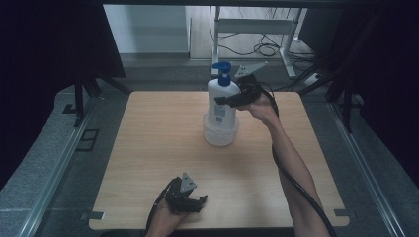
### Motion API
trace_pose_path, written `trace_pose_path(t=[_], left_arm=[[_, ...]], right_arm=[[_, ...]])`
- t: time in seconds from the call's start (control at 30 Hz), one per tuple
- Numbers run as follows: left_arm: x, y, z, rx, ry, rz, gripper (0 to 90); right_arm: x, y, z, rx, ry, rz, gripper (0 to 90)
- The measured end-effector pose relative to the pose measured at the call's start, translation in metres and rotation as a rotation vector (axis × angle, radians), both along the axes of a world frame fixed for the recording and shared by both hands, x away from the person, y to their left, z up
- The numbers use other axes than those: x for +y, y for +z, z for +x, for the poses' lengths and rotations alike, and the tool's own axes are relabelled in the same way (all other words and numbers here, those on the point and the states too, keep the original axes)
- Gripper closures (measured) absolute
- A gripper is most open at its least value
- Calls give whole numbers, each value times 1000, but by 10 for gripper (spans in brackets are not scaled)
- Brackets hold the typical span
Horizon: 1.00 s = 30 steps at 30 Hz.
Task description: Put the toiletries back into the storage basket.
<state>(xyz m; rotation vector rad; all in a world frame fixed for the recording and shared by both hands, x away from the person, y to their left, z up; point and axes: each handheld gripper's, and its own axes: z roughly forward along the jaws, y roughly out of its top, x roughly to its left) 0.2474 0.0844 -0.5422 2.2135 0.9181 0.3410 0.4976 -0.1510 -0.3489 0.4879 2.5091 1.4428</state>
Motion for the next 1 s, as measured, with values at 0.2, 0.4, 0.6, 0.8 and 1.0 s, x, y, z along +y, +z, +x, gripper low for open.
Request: trace_pose_path(t=[0.2, 0.4, 0.6, 0.8, 1.0], left_arm=[[0, 0, 0, -1, 0, 0, 204], [0, 0, 0, 1, -1, 2, 204], [0, 0, 0, 1, -1, 1, 203], [0, 0, 0, 3, -2, 1, 203], [0, 0, 0, 3, -1, 1, 203]], right_arm=[[4, -8, 1, 4, 5, -4, 380], [9, -20, 3, 8, 10, -20, 380], [12, -32, 3, 11, 13, -39, 380], [14, -41, 3, 16, 15, -46, 379], [13, -53, 4, 24, 8, -59, 379]])
